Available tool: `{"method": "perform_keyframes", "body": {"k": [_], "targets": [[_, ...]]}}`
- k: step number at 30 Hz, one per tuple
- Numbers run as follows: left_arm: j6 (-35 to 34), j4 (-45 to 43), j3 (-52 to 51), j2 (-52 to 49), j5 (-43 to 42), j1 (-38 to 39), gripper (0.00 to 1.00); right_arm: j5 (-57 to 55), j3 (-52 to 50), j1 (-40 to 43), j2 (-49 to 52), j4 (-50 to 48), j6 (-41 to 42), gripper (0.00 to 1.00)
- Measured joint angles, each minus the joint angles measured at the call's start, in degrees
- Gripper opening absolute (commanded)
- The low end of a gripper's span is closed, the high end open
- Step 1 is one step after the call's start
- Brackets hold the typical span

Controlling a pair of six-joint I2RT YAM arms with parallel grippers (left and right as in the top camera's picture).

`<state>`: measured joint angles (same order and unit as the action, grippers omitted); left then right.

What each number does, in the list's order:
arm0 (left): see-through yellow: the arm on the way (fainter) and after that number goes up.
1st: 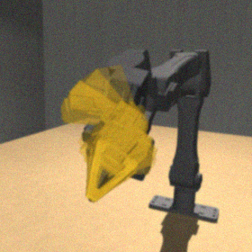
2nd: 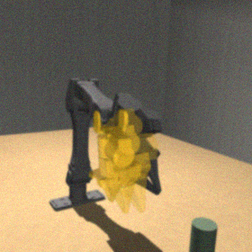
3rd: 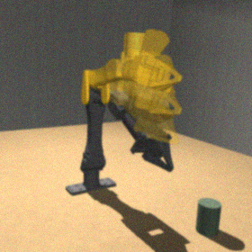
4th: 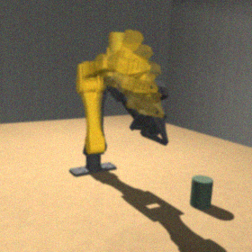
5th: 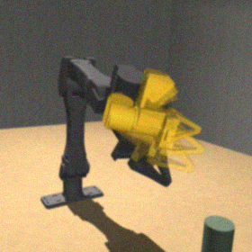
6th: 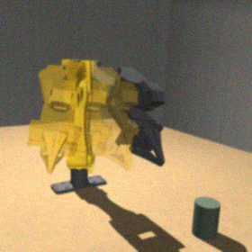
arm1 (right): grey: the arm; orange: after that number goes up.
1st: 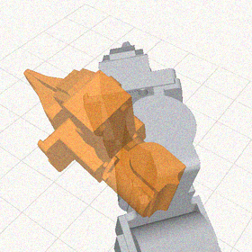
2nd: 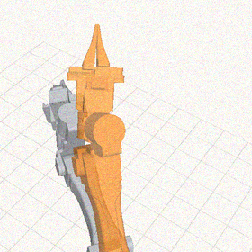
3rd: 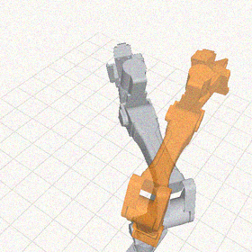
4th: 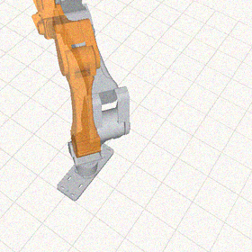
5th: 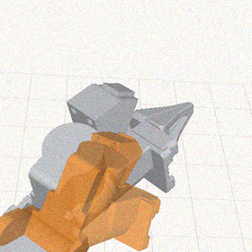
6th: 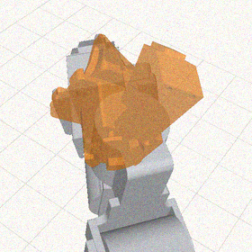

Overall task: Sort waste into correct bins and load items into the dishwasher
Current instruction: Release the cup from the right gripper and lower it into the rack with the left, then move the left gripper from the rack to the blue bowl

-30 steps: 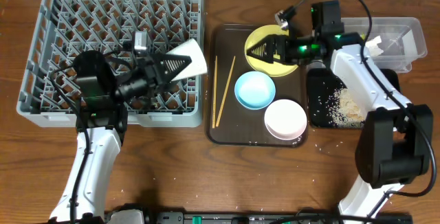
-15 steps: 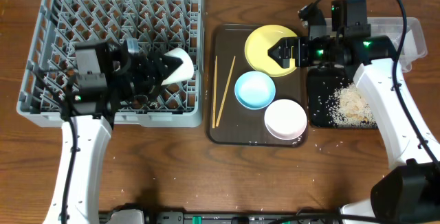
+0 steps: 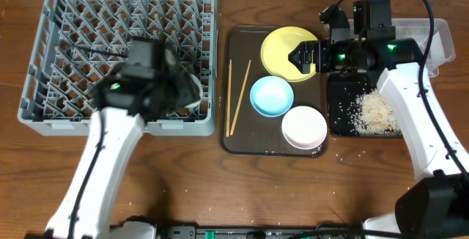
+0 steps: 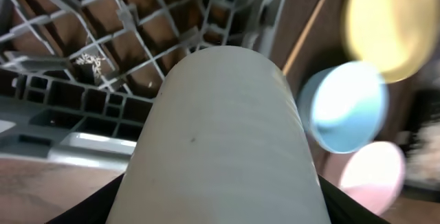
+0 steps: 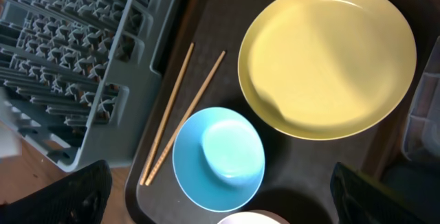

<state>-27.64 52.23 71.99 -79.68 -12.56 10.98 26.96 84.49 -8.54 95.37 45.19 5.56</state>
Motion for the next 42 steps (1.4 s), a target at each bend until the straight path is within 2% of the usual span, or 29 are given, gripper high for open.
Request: {"method": "perform_keyframes", "body": {"k": [7,17,20,24,27,30,42], "targets": [[2.60,0.02,0.04,-11.43,7.41,3.67,0.26,-0.02,0.00,-0.04,0.00,0.90,-0.07,0.99],[4.13,-0.96,0.04,-17.00,10.93,3.67,0.31,-0.02,0.00,-0.09,0.00,1.18,-0.17,0.99],[4.15,-1.07,0.04,-19.98,11.26,3.67,0.40,-0.02,0.00,-0.20,0.00,1.27,-0.20,0.99],[4.15,-1.05,0.04,-22.86,11.26,3.67,0.70,-0.04,0.00,-1.25,0.00,1.29,-0.22,0.99],[4.31,-1.05,0.04,-23.04,11.26,3.69,0.81,-0.02,0.00,-1.81,0.00,1.29,-0.26,0.99],[4.72,-0.68,0.07,-22.80,11.47,3.65,0.87,-0.15,0.00,-1.81,0.00,1.31,-0.39,0.99],[4.98,6.16,6.91,-16.98,11.43,3.61,0.89,-1.11,0.00,-1.64,0.00,1.49,-0.44,0.99]]}}
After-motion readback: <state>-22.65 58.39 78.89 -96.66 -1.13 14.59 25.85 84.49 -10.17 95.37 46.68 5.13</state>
